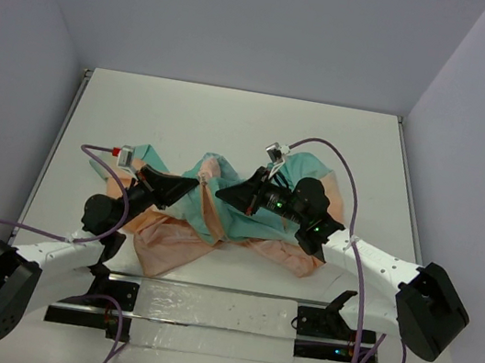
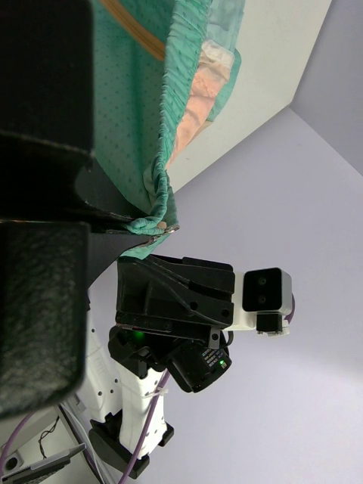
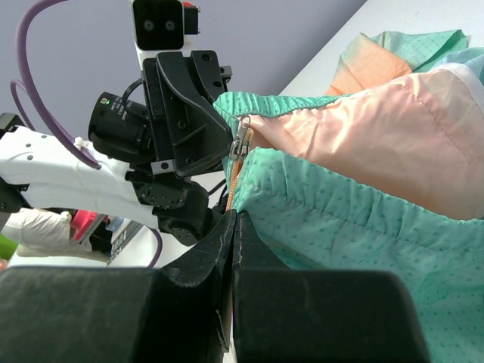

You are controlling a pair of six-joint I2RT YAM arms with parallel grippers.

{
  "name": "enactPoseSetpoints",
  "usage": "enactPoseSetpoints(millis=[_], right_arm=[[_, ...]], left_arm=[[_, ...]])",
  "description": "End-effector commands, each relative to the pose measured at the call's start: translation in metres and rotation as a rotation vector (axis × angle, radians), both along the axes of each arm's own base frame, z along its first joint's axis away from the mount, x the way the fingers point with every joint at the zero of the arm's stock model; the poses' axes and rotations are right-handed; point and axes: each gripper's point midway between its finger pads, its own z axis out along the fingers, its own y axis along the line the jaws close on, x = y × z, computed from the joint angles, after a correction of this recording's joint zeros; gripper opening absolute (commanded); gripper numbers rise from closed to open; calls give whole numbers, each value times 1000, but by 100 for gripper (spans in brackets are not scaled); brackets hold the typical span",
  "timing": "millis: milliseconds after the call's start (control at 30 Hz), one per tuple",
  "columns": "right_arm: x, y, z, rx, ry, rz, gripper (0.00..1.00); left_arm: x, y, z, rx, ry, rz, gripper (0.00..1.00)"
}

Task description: Zip up the jacket

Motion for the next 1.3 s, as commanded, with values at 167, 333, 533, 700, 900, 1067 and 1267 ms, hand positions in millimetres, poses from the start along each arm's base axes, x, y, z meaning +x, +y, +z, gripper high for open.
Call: enactPoseSetpoints(millis=[167,333,533,700,900,1067,1267], right_arm=[[-5,0,21,47,-68,16,0],[-6,1,19,45,-65,20,0],[-7,1,15,40,-54,23,0],[-7,0,15,40,-55,18,0],[-4,2,15,36,-53,18,0],[0,7,19,39,-55,22,0],[2,10,19,39,-51,27,0]], left_arm=[[-21,11,67,-135,-267,8,0],[-20,13,66,-139,-260,19,0],[-19,14,65,-140,-258,26,0],[-21,14,65,-147,-261,20,0],[-23,13,66,-143,-269,9,0],[-24,13,64,-142,-268,7,0],[-25,13,65,-146,-272,4,0]])
